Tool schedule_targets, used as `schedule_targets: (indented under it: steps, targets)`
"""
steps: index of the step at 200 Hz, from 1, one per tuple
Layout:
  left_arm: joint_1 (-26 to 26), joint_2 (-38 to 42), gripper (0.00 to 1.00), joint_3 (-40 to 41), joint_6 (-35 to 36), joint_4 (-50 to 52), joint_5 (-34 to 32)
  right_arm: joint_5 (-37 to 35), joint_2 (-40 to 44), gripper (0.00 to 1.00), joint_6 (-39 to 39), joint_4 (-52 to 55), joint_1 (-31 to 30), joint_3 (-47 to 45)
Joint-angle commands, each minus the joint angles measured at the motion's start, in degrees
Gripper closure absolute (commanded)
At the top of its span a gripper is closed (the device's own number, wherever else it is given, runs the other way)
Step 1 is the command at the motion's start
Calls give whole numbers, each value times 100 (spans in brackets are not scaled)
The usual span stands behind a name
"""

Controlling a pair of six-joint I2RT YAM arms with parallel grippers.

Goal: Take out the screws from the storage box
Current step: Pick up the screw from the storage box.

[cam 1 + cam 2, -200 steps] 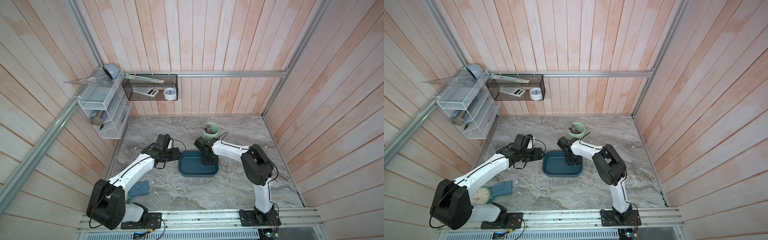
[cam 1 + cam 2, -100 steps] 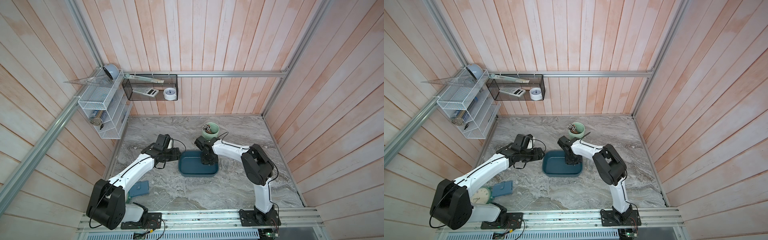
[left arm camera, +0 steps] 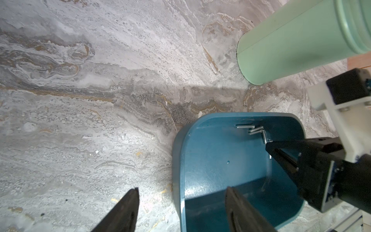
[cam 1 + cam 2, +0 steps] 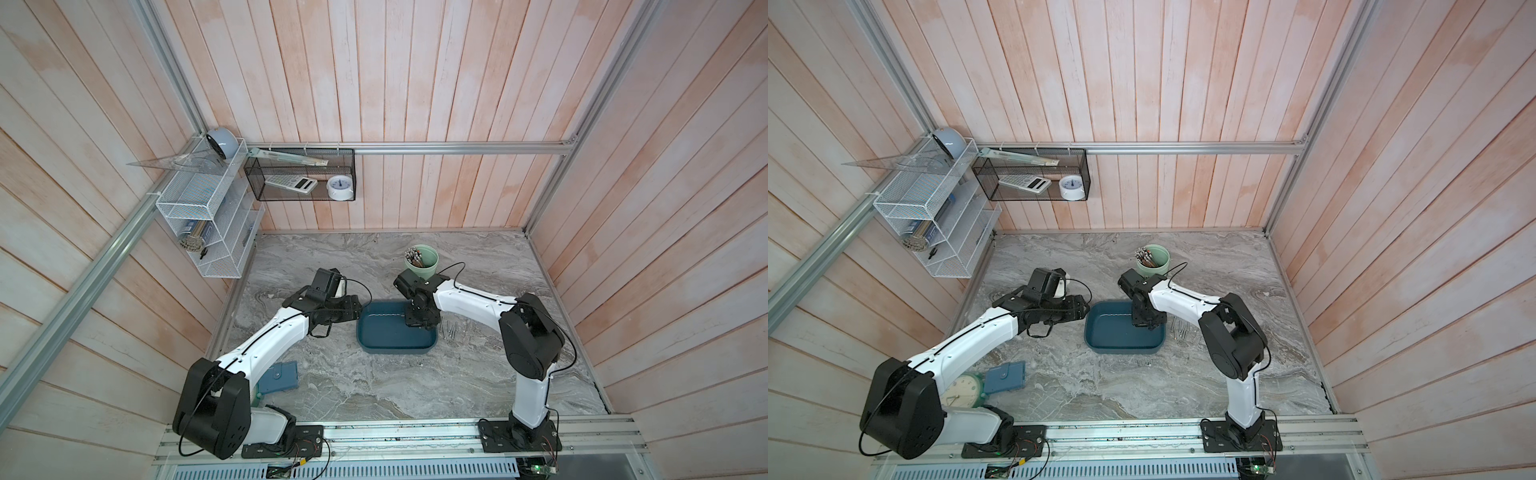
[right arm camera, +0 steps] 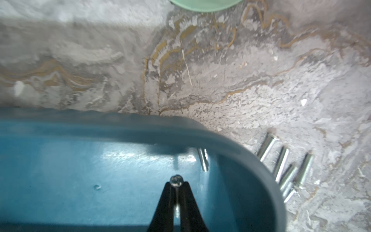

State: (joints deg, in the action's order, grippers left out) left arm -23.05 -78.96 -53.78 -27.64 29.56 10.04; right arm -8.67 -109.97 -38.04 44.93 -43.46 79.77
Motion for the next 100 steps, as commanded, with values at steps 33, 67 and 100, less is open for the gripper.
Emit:
schedule_targets:
  steps: [33, 67, 100]
  targets:
    - [-24, -23, 27, -71, 4, -89, -64, 131, 334, 94, 16, -134, -26, -93]
    - [-24, -14, 27, -71, 2, -82, -90, 1, 696, 94, -10, -121, -23, -216]
    - [-24, -14, 27, -71, 12, -85, -137, -14, 1256, 94, -62, -107, 110, -551]
